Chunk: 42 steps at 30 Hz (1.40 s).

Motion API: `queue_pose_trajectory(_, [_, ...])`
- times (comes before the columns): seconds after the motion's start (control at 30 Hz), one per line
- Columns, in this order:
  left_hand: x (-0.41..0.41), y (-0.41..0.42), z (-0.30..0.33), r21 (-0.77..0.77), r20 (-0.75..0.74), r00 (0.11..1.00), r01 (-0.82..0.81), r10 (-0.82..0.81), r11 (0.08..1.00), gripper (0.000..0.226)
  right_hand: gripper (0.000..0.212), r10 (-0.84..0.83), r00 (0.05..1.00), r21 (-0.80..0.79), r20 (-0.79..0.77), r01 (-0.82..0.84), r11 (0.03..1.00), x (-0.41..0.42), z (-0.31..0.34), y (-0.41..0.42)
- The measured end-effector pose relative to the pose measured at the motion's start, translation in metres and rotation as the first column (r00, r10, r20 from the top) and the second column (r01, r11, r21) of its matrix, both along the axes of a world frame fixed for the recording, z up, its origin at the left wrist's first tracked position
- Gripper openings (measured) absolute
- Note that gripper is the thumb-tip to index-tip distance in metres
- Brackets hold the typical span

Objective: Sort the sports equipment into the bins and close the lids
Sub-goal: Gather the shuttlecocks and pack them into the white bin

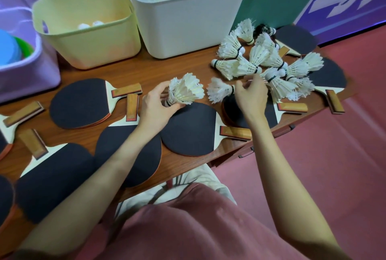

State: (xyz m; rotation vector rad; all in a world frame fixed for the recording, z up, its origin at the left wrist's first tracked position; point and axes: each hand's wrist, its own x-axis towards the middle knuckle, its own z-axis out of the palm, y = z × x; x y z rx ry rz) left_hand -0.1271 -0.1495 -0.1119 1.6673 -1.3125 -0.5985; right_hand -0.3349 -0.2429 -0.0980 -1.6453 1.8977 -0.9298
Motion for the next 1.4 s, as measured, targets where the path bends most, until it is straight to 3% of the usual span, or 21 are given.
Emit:
queue_pose_trajectory(0.13, [0.001,0.002,0.000,-0.009,0.025,1.000,0.007,-0.007,1.000,0.058,0.056,0.121,0.993,0.123,0.019,-0.122,0.985,0.009,0.001,-0.004])
queue_pose_trajectory(0.2, [0.002,0.003,0.000,-0.009,0.025,1.000,0.006,-0.006,1.000,0.058,0.058,0.242,0.969,0.130,-0.052,-0.234,0.964,0.015,0.000,-0.003])
queue_pose_trajectory(0.3, [0.003,0.005,0.002,-0.016,0.013,1.000,-0.006,0.007,1.000,0.058,0.048,0.304,0.936,0.101,-0.178,-0.290,0.952,0.023,-0.005,-0.004])
queue_pose_trajectory(0.4, [0.005,0.007,0.006,-0.007,0.008,1.000,-0.025,0.025,1.000,0.058,0.019,0.324,0.931,0.076,-0.166,-0.316,0.946,0.031,-0.002,-0.007])
queue_pose_trajectory(0.5, [0.010,0.010,0.006,0.004,0.015,0.998,-0.058,0.058,0.998,0.059,0.039,0.332,0.925,-0.060,-0.183,-0.348,0.936,0.032,0.004,-0.006])
queue_pose_trajectory(0.57, [0.013,0.011,0.005,0.008,0.021,0.997,-0.079,0.079,0.997,0.060,0.030,0.315,0.931,-0.137,-0.184,-0.341,0.930,0.030,0.011,-0.002])
queue_pose_trajectory(0.63, [0.017,0.013,0.004,0.010,0.037,0.995,-0.092,0.092,0.996,0.060,0.025,0.281,0.953,-0.216,-0.114,-0.300,0.929,0.028,0.015,0.002])
queue_pose_trajectory(0.7, [0.020,0.015,0.002,0.000,0.052,0.993,-0.103,0.103,0.995,0.059,0.019,0.234,0.967,-0.241,0.106,-0.203,0.949,0.027,0.023,0.010])
queue_pose_trajectory(0.77, [0.022,0.016,0.000,-0.002,0.063,0.991,-0.116,0.115,0.993,0.059,0.017,0.200,0.910,-0.179,0.362,-0.143,0.973,0.030,0.032,0.018])
queue_pose_trajectory(0.87, [0.022,0.016,-0.001,-0.004,0.068,0.992,-0.107,0.107,0.994,0.057,0.021,0.201,0.760,-0.042,0.618,-0.223,0.974,0.036,0.036,0.025])
queue_pose_trajectory(0.93, [0.021,0.015,-0.001,-0.009,0.063,0.994,-0.091,0.091,0.996,0.056,0.025,0.214,0.721,0.008,0.659,-0.292,0.957,0.041,0.034,0.028])
queue_pose_trajectory(1.1, [0.019,0.011,-0.002,0.009,0.064,0.998,-0.016,0.015,1.000,0.056,0.024,0.251,0.729,0.065,0.637,-0.375,0.925,0.045,0.033,0.029])
queue_pose_trajectory(1.23, [0.019,0.006,-0.002,0.020,-0.034,0.999,0.014,-0.013,1.000,0.059,0.020,0.169,0.634,0.106,0.755,-0.372,0.922,0.038,0.035,0.018])
queue_pose_trajectory(1.4, [0.013,-0.005,0.000,0.045,-0.092,0.992,0.090,-0.086,0.995,0.062,0.012,0.164,0.632,0.153,0.757,-0.415,0.897,0.039,0.031,0.007])
